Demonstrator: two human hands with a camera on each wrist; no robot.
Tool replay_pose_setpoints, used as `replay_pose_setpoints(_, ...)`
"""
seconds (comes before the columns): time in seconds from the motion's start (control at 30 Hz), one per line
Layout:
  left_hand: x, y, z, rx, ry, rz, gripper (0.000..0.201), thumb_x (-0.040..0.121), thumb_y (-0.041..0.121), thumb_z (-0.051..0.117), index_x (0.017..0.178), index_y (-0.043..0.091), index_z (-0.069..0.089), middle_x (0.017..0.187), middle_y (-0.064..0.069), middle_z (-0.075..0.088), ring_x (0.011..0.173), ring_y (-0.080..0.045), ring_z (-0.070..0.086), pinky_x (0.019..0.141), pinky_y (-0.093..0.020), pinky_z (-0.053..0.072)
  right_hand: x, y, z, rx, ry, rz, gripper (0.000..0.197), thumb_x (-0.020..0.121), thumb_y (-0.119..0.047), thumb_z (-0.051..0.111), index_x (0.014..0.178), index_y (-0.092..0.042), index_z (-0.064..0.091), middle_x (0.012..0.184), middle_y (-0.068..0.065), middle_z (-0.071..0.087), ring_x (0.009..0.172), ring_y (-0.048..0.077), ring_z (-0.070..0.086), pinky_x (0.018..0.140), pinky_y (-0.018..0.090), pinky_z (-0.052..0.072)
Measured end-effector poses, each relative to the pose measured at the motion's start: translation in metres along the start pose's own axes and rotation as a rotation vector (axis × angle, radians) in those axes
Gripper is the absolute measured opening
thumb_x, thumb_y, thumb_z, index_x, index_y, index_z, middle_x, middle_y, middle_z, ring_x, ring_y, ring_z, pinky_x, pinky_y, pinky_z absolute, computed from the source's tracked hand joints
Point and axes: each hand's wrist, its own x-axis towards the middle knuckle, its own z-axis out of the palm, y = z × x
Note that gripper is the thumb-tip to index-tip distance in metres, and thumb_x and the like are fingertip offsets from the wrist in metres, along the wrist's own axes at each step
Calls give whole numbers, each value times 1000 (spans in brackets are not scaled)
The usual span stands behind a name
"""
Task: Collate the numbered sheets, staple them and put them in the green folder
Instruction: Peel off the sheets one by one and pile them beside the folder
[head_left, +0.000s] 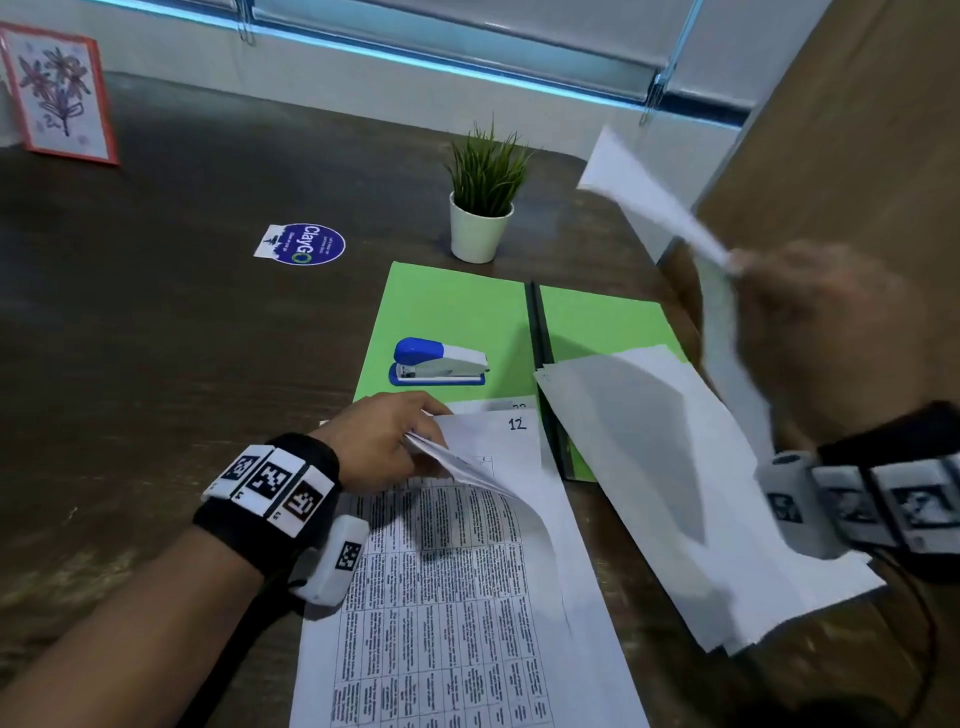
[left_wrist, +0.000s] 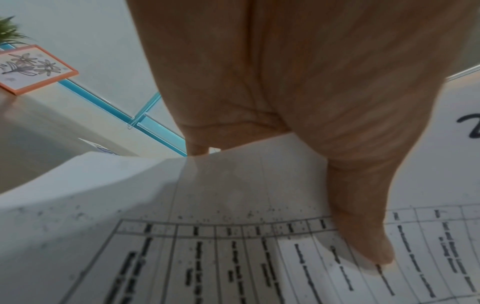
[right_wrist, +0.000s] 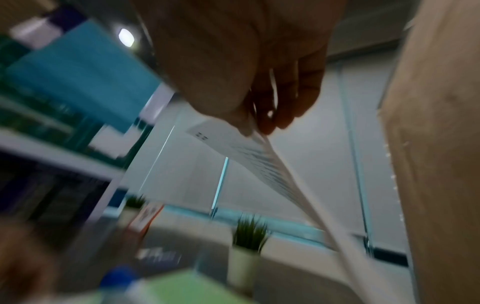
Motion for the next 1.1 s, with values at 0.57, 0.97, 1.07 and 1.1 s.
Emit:
replay_pose_setpoints(0.57, -1, 1, -1, -21, -6, 38, 18, 78, 30, 83, 86, 43, 76, 126, 18, 61, 110, -9, 63, 93, -41, 53, -77, -76, 107, -210, -974, -198, 26, 94, -17, 43, 111, -16, 62, 112, 4, 65, 101, 27, 64, 70, 30, 39)
replay_pose_setpoints(0.97, -2, 1, -1, -20, -10, 35, 17, 76, 28, 81, 87, 40, 78, 134, 13, 59, 118, -10, 61, 98, -41, 51, -69, -85, 90, 261, -679, 182, 36, 98, -45, 43, 86, -17, 63, 79, 3, 65, 83, 30, 64, 65, 32, 45)
replay_pose_setpoints(1.07, -2, 2, 0, -14, -8, 32, 19, 78, 20, 82, 87, 37, 80, 136, 11, 59, 121, -10, 59, 100, -40, 50, -71, -101, 80, 498, -452, 104, 33, 96, -41, 53, 123, -23, 63, 109, 0, 67, 103, 22, 60, 79, 36, 51)
replay_pose_setpoints(1.1, -3, 2, -1, -18, -7, 35, 19, 78, 19, 82, 87, 36, 81, 137, 10, 58, 122, -10, 59, 100, -39, 50, -73, -106, 80, 521, -493, 45, 44, 96, -43, 53, 136, -25, 54, 124, -1, 62, 115, 20, 54, 87, 37, 50)
